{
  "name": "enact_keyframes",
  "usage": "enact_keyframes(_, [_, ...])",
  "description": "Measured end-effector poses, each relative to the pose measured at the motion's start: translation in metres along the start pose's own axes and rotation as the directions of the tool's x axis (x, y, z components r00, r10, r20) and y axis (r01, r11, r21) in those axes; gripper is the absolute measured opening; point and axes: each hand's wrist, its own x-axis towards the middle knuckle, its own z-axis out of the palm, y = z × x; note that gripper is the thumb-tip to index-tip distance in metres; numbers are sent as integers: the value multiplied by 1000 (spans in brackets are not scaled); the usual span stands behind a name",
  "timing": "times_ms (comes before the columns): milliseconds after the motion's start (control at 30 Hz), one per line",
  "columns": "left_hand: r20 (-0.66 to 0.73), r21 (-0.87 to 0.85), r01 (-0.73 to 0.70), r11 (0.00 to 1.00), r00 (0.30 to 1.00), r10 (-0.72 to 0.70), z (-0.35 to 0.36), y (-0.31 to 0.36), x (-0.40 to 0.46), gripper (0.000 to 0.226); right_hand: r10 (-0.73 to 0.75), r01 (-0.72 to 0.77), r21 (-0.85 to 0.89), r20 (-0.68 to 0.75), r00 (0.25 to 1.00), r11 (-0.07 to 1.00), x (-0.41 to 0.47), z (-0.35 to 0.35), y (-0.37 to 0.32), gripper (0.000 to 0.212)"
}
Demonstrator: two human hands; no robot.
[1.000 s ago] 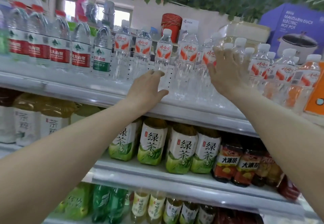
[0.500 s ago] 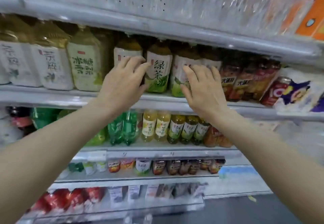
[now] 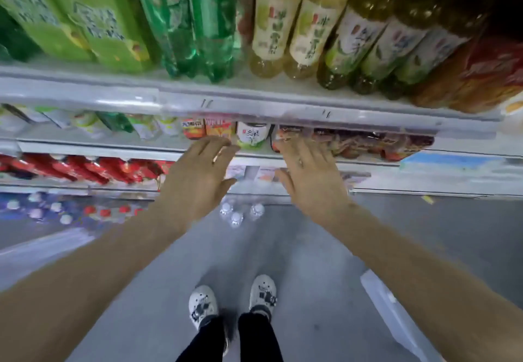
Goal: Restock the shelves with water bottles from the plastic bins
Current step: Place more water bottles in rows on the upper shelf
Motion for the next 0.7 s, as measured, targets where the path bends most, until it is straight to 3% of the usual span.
enact_keyframes(233, [184, -52, 148, 988, 973, -136, 222, -17, -80, 50, 61, -94, 132, 238, 969, 987, -60, 221, -2, 47])
enact_keyframes(433, [399, -63, 245, 967, 894, -201, 391, -34, -151, 56, 158, -275, 186, 478, 864, 943, -118, 391, -17, 55])
enact_keyframes(700, [415, -41, 177, 983, 898, -145, 526, -58, -166, 68, 285, -455, 246, 509, 812, 856, -122, 543, -16, 59])
